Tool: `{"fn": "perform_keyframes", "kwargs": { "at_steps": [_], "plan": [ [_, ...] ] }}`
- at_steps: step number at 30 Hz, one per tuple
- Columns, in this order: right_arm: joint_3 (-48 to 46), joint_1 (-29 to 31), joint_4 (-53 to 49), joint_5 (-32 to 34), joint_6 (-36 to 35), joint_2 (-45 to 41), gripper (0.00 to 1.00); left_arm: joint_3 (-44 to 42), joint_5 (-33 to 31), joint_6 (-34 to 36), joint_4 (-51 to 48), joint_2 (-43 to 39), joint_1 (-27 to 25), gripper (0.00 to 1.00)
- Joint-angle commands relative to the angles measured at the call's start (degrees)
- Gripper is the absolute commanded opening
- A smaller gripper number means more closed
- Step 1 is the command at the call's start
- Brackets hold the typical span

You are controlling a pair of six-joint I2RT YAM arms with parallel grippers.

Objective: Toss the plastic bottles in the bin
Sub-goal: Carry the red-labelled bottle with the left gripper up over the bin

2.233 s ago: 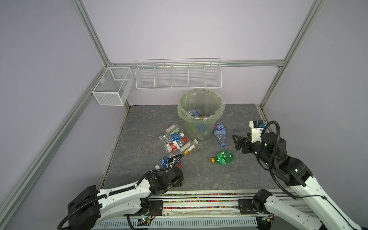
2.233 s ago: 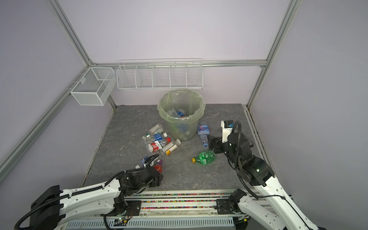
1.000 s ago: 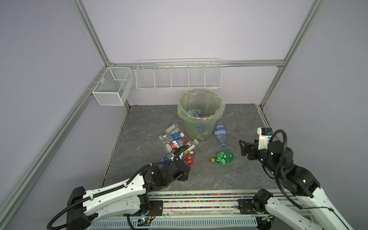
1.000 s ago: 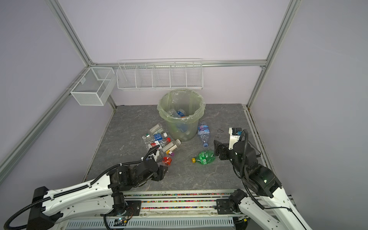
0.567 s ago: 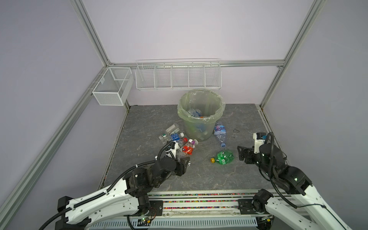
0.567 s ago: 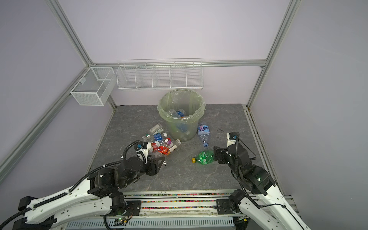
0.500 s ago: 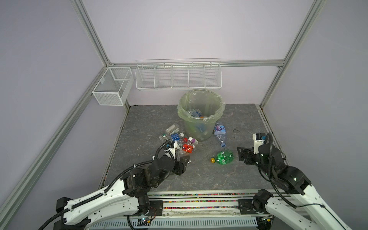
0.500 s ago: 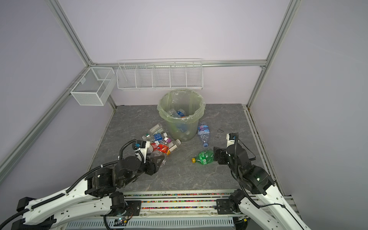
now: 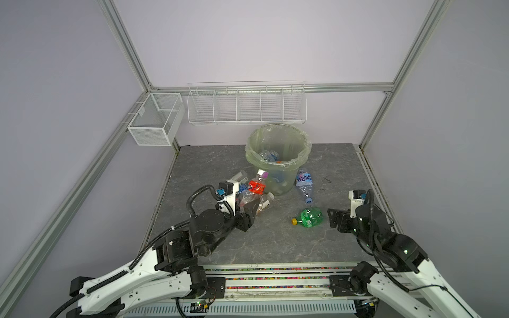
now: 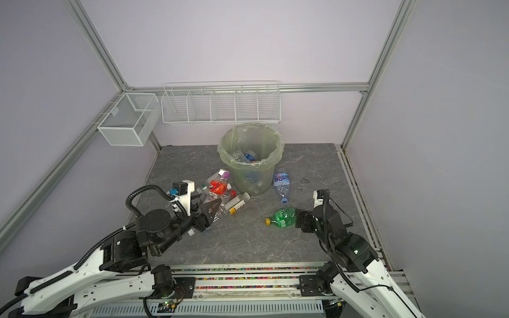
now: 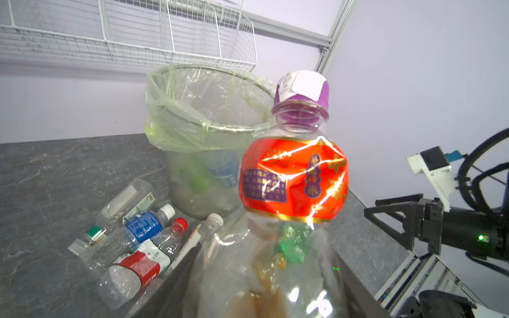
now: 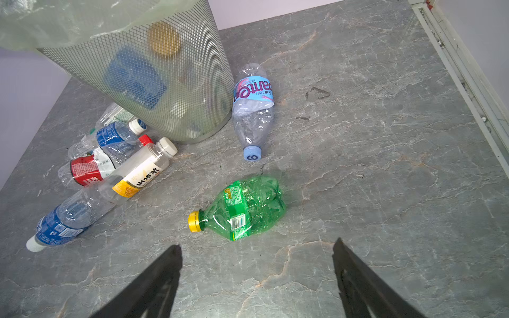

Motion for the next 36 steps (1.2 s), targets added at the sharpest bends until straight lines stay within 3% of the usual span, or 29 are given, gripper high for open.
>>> {"fn": "perform_keyframes", "kwargs": {
  "at_steps": [1,18,36],
  "plan": [
    [-1.4,-0.3,-1.1,-0.8,1.5,-1.0,0.89,3.5,-1.7,5.7,3.9,0.2,-0.2,0.34],
    [-3.8,-0.4,-2.6,-1.2,2.8,-4.3,0.88,15.7,-2.0,16.2,9.5,10.6,0.5,0.33],
    [-4.0,-0.3,-4.5,-0.9,3.1,-6.2,0.88,30.2,9.1,17.0,8.6,23.6,9.5,0.34]
  ]
}}
